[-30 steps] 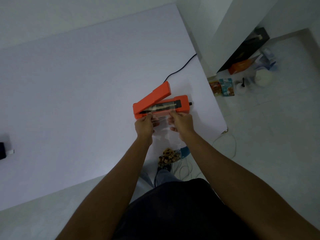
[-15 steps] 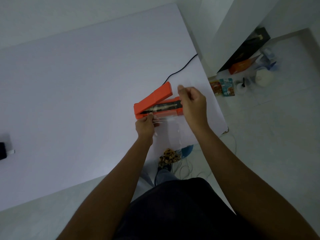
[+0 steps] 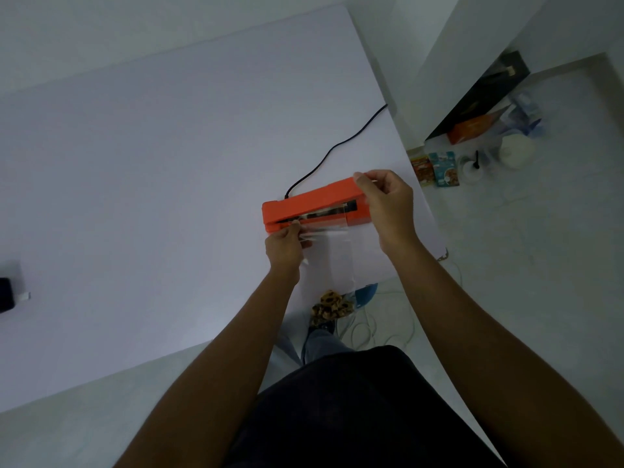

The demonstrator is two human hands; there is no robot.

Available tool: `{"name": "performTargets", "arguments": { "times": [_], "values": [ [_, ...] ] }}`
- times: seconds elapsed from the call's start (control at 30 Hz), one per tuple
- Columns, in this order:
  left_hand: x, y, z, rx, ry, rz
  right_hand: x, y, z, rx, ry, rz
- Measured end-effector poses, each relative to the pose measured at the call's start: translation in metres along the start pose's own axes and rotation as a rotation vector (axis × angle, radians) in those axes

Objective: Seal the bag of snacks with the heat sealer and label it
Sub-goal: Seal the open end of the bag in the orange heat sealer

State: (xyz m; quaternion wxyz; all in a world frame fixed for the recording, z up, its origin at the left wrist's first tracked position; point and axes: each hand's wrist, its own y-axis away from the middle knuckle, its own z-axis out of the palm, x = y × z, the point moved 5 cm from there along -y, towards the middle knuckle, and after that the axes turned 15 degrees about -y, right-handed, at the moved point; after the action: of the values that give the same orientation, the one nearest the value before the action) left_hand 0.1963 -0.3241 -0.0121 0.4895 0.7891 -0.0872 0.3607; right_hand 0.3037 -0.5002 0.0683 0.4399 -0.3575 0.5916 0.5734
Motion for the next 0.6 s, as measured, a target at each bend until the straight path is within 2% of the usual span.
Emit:
{"name": "performTargets", "arguments": {
  "times": [0.13, 0.6],
  "values": [
    [0.000, 0.000, 0.000, -0.003, 0.001, -0.007, 0.023, -0.009, -0.014, 0.061, -0.056, 0.112],
    [0.002, 0.004, 0.000, -0.008, -0.007, -0.019, 0.052, -0.026, -0.029, 0.078, -0.035, 0.330]
  ]
}}
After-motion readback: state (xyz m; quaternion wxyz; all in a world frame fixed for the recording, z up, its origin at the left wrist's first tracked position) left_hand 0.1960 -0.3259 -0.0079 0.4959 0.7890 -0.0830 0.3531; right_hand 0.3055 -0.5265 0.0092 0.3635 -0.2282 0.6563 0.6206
